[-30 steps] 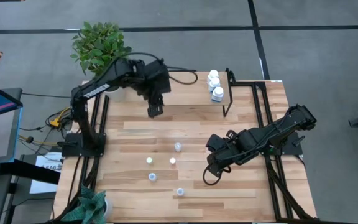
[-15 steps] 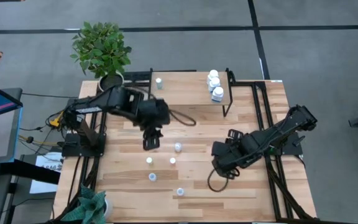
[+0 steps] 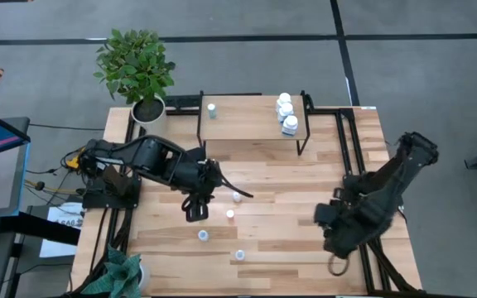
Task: Pick and place medicine bottles onto shelf by color
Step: Put the yellow pill bottle on the shelf
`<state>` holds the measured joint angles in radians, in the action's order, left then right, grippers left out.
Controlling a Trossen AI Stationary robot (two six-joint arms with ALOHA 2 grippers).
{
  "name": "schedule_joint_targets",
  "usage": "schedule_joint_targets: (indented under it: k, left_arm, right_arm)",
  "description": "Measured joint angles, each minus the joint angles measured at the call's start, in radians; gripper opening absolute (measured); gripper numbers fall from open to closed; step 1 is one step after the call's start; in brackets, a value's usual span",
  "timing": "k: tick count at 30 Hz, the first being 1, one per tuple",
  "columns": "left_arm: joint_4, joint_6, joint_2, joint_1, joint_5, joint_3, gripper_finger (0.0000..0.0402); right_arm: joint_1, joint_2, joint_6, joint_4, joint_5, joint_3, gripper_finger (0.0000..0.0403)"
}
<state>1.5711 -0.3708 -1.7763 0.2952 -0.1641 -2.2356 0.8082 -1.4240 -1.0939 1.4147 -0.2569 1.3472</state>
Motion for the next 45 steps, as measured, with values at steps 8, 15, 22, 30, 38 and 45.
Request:
schedule_joint_targets:
  k: [8, 15, 22, 30, 38, 45]
  left_arm:
    - [0.0, 0.01, 0.015, 0.021, -0.041, 0.0, 0.0151]
    - [-0.003, 0.044, 0.035, 0.027, -0.111, 0.088, 0.0151]
    - [-0.033, -0.052, 0.156, 0.01, -0.016, 0.39, 0.0151]
    - [-0.364, -0.221, 0.362, 0.024, 0.001, 0.774, 0.0151]
    - [-0.495, -0.33, 0.395, 0.083, -0.001, 1.007, 0.0151]
    - [-0.532, -0.259, 0.375, 0.112, 0.029, 1.062, 0.0174]
  right_arm:
    - [0.097, 0.125, -0.057, -0.336, -0.11, -0.101, 0.024]
    - [0.063, 0.117, 0.019, -0.377, -0.19, -0.105, 0.024]
    - [0.027, 0.109, 0.03, -0.374, -0.19, -0.106, 0.024]
    - [0.018, 0.109, 0.053, -0.373, -0.19, -0.106, 0.024]
    - [0.014, 0.109, 0.055, -0.376, -0.19, -0.106, 0.024]
    - [0.013, 0.109, 0.042, -0.377, -0.19, -0.106, 0.024]
